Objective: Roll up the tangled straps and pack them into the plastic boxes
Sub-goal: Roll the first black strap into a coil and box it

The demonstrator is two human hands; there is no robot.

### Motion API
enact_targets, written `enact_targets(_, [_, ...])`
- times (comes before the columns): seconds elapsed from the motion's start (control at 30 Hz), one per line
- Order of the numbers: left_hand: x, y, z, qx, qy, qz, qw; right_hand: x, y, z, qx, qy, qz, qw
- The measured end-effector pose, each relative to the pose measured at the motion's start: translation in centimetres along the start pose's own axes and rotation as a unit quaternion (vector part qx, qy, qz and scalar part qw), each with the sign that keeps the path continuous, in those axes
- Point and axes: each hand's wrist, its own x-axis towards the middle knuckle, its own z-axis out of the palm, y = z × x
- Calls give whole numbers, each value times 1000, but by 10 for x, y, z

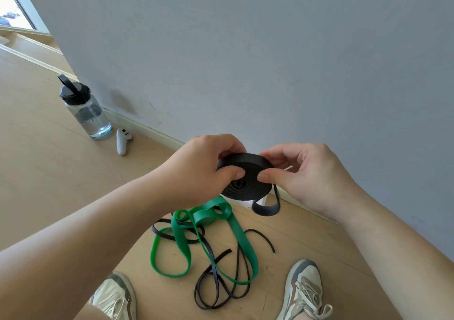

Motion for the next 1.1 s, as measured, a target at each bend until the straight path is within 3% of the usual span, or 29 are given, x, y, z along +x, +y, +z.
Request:
enact_targets(0.23, [4, -8, -1, -140, 37, -71, 987, 4, 11, -8, 100, -55, 89, 990])
enact_targets(0.4, [4, -10, -1, -193, 42, -100, 975, 4, 12, -8, 126, -29, 80, 988])
enact_targets(0.5, [2, -9, 2, -150, -1, -120, 981, 0, 11, -7, 55, -27, 45, 997])
enact_targets(0.63, [0, -11, 6, 18, -38, -81, 996, -2, 8, -5, -120, 23, 11, 992])
enact_targets(0.73, [0, -7, 11, -16, -13, -37, 999, -1, 8, 0, -159, 20, -1, 987])
enact_targets(0.93, [1, -9, 14, -28, -17, -72, 997, 0, 8, -2, -25, -2, 13, 1000])
enact_targets(1.1, [3, -8, 16, -126, -12, -124, 984, 5, 11, -5, 34, 87, 31, 995])
